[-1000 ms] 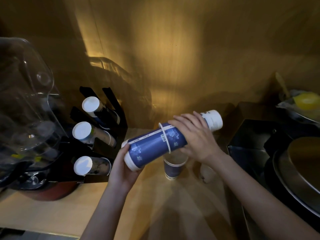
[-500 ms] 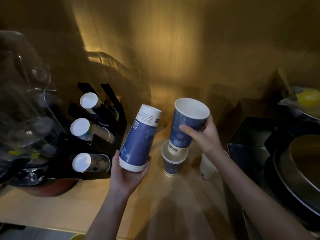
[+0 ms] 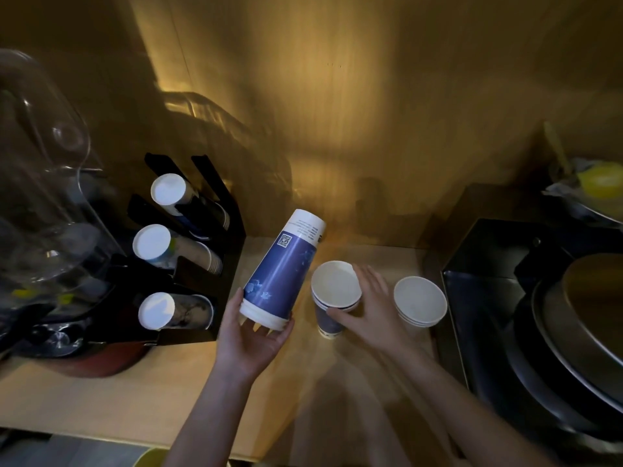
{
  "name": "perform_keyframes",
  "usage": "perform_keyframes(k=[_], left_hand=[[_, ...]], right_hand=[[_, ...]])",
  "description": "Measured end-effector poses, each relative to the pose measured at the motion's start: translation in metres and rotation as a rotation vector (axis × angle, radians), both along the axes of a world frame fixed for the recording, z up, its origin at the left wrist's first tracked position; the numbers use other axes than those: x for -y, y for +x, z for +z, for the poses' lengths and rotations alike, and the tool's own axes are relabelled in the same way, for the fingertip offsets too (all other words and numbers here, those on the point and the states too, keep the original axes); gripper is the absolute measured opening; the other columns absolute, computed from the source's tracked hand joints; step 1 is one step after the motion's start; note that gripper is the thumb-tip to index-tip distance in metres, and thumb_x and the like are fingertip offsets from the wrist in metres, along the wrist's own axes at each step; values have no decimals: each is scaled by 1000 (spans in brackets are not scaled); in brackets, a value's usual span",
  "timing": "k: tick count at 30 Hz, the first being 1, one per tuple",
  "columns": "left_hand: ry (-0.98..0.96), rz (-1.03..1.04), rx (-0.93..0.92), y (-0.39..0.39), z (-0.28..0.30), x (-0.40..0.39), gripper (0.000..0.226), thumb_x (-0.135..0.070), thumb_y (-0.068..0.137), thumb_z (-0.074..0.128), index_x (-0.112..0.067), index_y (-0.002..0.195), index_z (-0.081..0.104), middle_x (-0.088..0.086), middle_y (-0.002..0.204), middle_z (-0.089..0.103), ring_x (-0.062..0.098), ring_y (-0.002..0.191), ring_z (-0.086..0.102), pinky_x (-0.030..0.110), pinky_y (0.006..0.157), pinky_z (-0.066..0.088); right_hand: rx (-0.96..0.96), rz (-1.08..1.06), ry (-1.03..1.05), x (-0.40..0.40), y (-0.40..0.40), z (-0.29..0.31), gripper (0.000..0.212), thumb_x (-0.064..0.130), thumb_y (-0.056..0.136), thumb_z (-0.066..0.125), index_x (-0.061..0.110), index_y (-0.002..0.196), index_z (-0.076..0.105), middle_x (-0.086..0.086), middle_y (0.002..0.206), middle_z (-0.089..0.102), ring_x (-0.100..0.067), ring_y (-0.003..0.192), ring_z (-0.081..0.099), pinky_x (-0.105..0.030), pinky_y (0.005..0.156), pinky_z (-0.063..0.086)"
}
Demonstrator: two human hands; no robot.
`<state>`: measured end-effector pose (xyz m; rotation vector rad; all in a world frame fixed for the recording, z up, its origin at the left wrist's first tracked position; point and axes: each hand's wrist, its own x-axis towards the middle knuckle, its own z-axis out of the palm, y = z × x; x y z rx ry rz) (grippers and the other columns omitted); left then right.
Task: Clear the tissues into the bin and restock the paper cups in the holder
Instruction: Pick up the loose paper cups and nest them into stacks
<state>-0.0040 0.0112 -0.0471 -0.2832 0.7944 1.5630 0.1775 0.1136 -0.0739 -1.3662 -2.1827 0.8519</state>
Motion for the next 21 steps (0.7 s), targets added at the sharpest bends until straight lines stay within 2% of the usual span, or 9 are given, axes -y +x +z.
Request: perform_keyframes(k=[2, 3, 6, 8, 11, 13, 17, 21], left_hand=[[-17, 31, -48, 2, 1, -1, 52, -38, 79, 62, -21, 125, 46, 12, 121, 54, 32, 109, 56, 42, 90, 48], [-18, 38, -92, 2, 3, -2, 47, -37, 81, 61, -21, 123, 48, 10, 117, 55, 30, 106, 57, 41, 89, 48], [-37, -19, -406, 2, 4, -8, 26, -37, 86, 55, -22, 107, 55, 4, 108, 58, 20, 95, 59, 39, 83, 50], [-16, -67, -579, 6, 9, -10, 37, -37, 81, 60, -19, 113, 53, 2, 112, 59, 18, 98, 59, 38, 81, 50], [47, -36, -695, 15, 18, -10, 74, -27, 67, 73, -19, 133, 40, 0, 123, 54, 20, 109, 56, 36, 79, 50], [66, -13, -766, 20, 23, -12, 83, -21, 58, 80, -23, 131, 42, 1, 127, 53, 21, 112, 56, 35, 79, 51], [69, -10, -858, 24, 32, -13, 71, -18, 56, 79, -30, 118, 47, -1, 122, 54, 15, 109, 55, 27, 73, 51], [68, 15, -880, 27, 37, -12, 70, -16, 57, 82, -32, 115, 47, -7, 115, 55, 8, 104, 55, 20, 68, 51]], right_hand=[[102, 43, 42, 1, 2, 2, 90, 58, 74, 63, 23, 143, 17, 2, 154, 20, -15, 143, 7, -37, 115, 20], [106, 41, 55, 3, 1, 4, 91, 59, 74, 62, 21, 143, 17, 1, 154, 19, -16, 143, 6, -39, 116, 18], [-13, 13, 147, 8, -5, 18, 87, 53, 73, 67, 21, 141, 22, 0, 152, 25, -13, 141, 13, -38, 114, 24], [8, 97, 382, 10, -13, 26, 87, 43, 71, 71, 19, 140, 25, -2, 151, 32, -14, 139, 17, -35, 112, 24], [145, 273, 639, 13, -27, 39, 89, 35, 67, 70, 20, 141, 24, -3, 150, 37, -16, 137, 21, -34, 114, 16], [153, 344, 656, 15, -34, 44, 86, 35, 69, 69, 19, 142, 26, -3, 148, 40, -15, 137, 25, -34, 116, 11], [39, 363, 561, 14, -36, 44, 77, 32, 69, 72, 19, 136, 37, -2, 139, 50, -16, 130, 41, -38, 113, 28], [46, 357, 639, 11, -34, 47, 73, 29, 68, 75, 17, 132, 41, -3, 134, 55, -15, 126, 43, -34, 109, 31]])
